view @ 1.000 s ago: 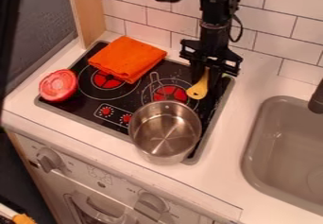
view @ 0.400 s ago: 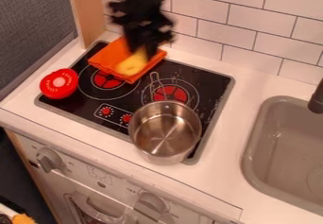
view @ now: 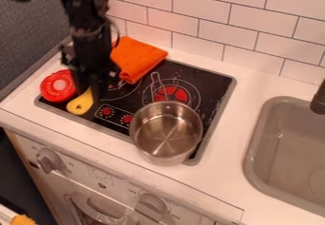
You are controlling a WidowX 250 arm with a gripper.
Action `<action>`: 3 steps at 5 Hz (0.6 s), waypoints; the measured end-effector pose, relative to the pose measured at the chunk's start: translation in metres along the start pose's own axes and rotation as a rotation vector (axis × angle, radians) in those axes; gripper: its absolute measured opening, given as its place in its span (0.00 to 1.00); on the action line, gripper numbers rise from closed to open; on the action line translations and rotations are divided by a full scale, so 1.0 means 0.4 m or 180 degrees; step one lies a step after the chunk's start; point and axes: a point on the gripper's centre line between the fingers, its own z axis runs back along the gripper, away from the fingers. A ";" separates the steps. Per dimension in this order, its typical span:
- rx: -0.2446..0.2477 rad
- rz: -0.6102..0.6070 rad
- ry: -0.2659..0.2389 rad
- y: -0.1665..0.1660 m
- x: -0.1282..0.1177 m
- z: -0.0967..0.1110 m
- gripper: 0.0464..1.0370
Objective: Moving spatula and between pot and cloth
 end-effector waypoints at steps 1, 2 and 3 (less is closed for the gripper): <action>-0.0058 -0.0099 -0.0016 -0.008 -0.003 -0.024 0.30; -0.0195 -0.0170 -0.0048 -0.043 -0.005 -0.042 0.30; -0.0225 -0.0171 -0.0013 -0.056 -0.017 -0.051 0.37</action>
